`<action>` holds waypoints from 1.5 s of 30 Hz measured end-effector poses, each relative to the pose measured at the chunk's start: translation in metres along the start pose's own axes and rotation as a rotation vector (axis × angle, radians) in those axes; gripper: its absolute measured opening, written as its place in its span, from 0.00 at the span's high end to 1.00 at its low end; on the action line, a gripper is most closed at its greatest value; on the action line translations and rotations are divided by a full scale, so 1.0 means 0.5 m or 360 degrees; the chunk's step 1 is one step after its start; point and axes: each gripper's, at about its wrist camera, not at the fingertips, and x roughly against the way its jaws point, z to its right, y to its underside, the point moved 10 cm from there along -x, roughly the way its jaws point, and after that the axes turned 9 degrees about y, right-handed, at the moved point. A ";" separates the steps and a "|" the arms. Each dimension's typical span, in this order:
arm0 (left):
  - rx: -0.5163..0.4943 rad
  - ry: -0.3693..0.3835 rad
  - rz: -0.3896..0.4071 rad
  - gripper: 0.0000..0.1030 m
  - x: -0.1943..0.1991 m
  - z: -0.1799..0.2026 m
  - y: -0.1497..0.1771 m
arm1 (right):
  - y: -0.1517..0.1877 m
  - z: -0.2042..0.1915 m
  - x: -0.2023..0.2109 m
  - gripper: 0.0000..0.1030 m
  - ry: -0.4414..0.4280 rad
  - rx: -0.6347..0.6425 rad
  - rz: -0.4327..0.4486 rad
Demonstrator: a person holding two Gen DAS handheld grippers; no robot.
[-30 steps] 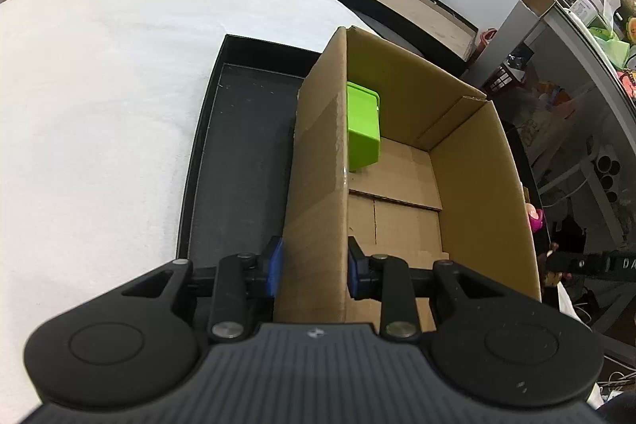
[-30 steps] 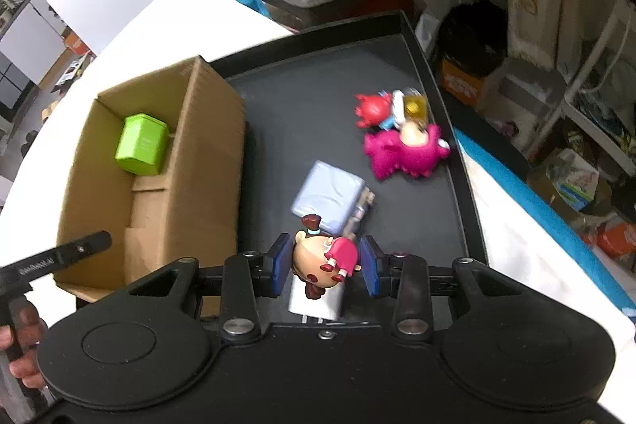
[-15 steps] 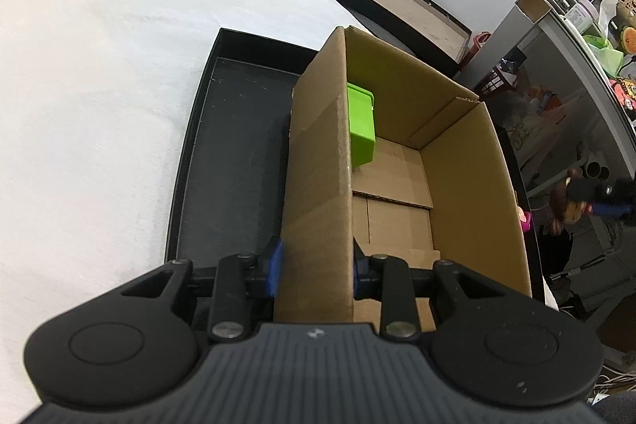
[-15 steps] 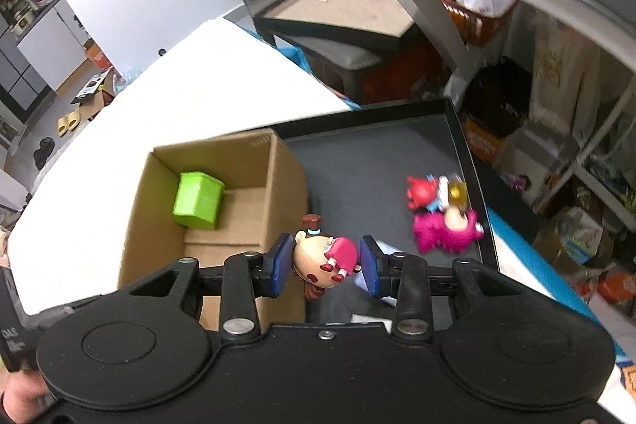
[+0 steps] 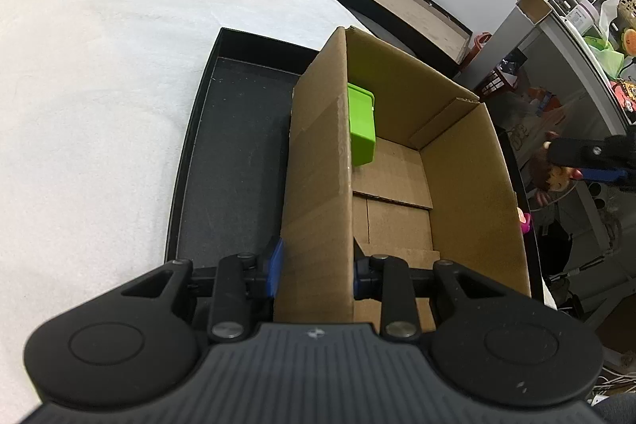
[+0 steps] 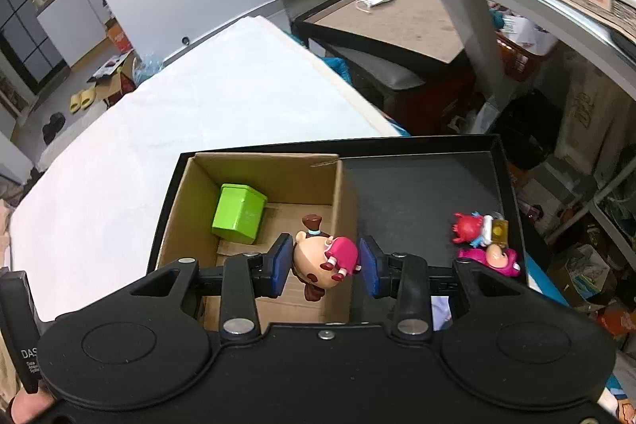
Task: Organize rigid objects
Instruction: 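Grasp the doll figure with the right gripper and drop it into the cardboard box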
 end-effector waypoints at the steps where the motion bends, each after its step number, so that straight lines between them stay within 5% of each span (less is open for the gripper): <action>1: 0.0003 0.0003 0.0000 0.71 0.001 0.000 0.000 | -0.002 -0.007 -0.003 0.65 0.0003 0.0012 -0.0002; 25: -0.0097 -0.0032 0.0038 0.75 0.009 0.012 -0.005 | -0.032 -0.150 -0.079 0.65 0.0093 0.0293 0.0037; 45: -0.0124 -0.0063 0.0032 0.75 0.004 0.014 -0.006 | -0.023 -0.117 -0.044 0.57 0.0138 0.0345 0.0078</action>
